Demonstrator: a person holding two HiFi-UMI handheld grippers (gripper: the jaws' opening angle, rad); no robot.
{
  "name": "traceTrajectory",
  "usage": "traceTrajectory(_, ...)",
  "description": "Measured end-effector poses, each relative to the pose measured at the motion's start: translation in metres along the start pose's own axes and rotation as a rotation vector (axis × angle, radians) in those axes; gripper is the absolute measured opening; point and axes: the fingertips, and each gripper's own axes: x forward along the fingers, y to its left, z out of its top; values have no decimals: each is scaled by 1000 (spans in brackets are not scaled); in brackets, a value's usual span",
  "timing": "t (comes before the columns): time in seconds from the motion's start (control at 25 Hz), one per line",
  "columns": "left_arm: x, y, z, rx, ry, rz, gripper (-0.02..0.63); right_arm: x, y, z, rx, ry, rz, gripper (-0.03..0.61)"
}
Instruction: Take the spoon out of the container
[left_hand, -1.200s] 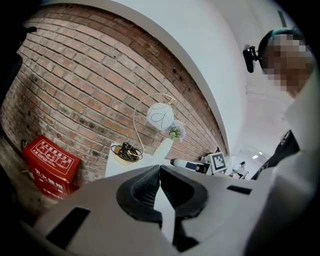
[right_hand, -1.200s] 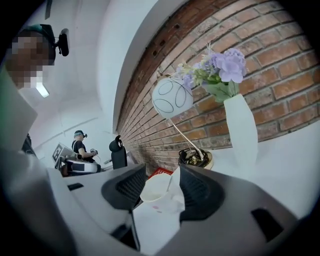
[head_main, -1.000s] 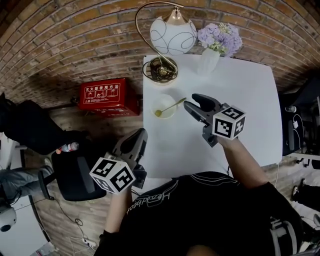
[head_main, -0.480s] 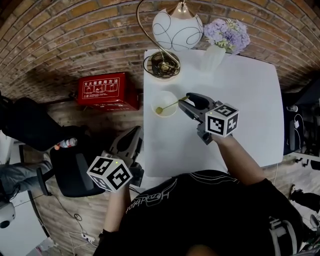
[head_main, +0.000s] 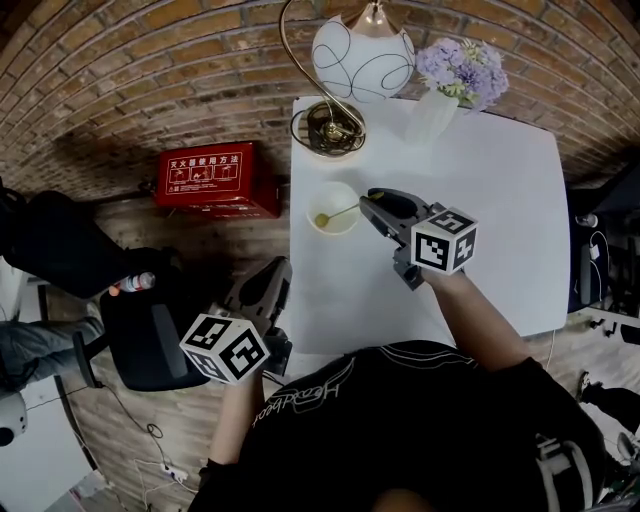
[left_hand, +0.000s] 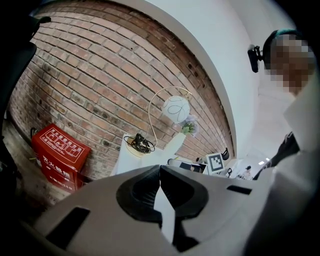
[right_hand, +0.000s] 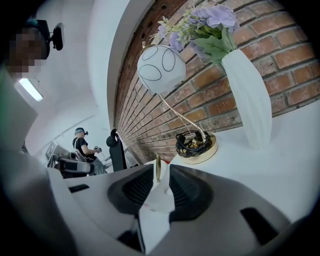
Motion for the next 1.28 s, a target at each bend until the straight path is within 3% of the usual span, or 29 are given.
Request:
traceTrajectory(0.44,-4,3,-5,-25,-1,20,5,2,4,-2,0,7,5,14)
traceTrajectory(1.28,-15,-10,-7,-19,-19,16,5,-4,12,8,1,-24,-33,0)
